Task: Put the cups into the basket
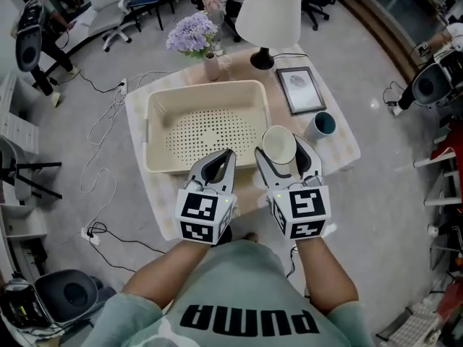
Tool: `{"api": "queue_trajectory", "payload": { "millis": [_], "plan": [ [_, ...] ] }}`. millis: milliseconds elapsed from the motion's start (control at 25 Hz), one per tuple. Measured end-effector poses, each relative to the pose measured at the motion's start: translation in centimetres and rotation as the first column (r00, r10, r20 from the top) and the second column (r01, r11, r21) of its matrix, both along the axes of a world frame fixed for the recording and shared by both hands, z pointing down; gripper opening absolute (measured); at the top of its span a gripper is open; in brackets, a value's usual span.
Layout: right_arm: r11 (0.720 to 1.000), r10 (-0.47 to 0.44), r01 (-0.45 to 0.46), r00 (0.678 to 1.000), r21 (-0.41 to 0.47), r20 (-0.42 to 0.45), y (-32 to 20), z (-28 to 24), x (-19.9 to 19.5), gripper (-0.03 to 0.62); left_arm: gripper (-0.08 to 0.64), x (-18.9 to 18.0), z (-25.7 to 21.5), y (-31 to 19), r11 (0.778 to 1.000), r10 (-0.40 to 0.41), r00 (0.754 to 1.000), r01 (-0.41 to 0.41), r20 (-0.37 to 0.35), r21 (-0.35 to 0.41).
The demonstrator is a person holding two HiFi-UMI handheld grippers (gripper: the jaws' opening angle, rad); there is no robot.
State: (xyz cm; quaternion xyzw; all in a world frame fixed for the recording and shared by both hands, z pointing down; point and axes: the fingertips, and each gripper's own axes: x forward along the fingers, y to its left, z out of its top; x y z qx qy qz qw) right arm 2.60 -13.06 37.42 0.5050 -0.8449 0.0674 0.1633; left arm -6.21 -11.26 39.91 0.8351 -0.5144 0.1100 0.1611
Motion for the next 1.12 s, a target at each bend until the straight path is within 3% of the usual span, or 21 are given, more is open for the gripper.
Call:
{"api": "queue_trajectory", "payload": {
  "millis": [280, 640, 1120],
  "plan": [
    [0.987, -0.159, 0.159, 0.987, 0.012, -0.005, -2.4, -1.0, -6.7, 0.327, 0.002, -6.5, -1.2, -1.7, 0.992, -0.129, 0.991, 0.129, 0.024, 0.014],
    [0.95, -0.313, 0.313, 0.95, -0.02, -0.02, -5.3, 0.2, -15.2, 0.327, 0.002, -14.6, -0.9, -3.1, 0.961, -0.278, 0.96, 0.278, 0.034, 0.007],
    [0.873, -0.485, 0.478, 0.872, -0.092, -0.068, -8.9, 4.5, -23.4, 0.327, 0.002, -20.1, 0.7, -6.2, 0.941, -0.336, 0.941, 0.337, 0.025, -0.019]
  ]
}}
